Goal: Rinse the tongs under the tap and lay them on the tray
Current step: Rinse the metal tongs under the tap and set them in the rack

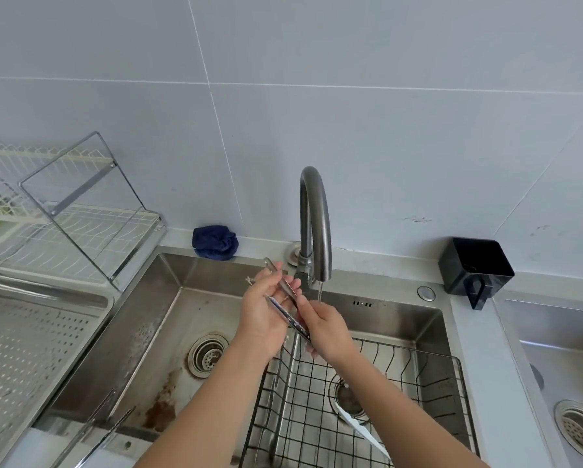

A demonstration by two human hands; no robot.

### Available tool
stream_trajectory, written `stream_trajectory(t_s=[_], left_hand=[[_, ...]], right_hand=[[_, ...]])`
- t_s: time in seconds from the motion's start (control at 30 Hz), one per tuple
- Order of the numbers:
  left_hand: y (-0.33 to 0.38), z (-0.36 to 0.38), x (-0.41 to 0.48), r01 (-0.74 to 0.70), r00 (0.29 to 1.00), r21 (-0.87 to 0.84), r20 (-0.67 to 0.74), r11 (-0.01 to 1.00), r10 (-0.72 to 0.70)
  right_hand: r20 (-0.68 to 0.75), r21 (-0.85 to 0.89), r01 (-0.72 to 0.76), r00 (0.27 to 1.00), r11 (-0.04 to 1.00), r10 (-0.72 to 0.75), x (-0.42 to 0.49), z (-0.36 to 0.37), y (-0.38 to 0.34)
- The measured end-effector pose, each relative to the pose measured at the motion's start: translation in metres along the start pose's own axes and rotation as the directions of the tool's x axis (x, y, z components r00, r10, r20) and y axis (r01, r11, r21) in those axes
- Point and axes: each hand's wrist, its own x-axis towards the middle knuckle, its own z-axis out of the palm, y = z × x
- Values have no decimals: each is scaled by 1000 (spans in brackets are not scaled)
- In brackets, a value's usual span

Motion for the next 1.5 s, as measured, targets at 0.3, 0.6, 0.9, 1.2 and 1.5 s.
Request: stream_trajectory(t_s=[0.3,0.6,0.9,1.2,1.5], left_hand=[[20,-17,5,-79,989,-79,115,994,88],[-17,8,3,108,994,85,27,991,-111],[-40,-7,-6,219,976,264,-62,939,-210],[-38,-3,5,229,969,124,-121,966,-214],[-65,11,1,263,965,263,-58,928,-257]], right_hand=[[386,268,-198,919,943,83,22,-3,-20],[204,495,-200,973,845,111,-36,-34,34],[194,453,-260,962,853,191,-71,-40,50],[81,238,-161,986,958,146,-66,-34,35],[169,-208,-70,980,976,107,-79,-37,50]])
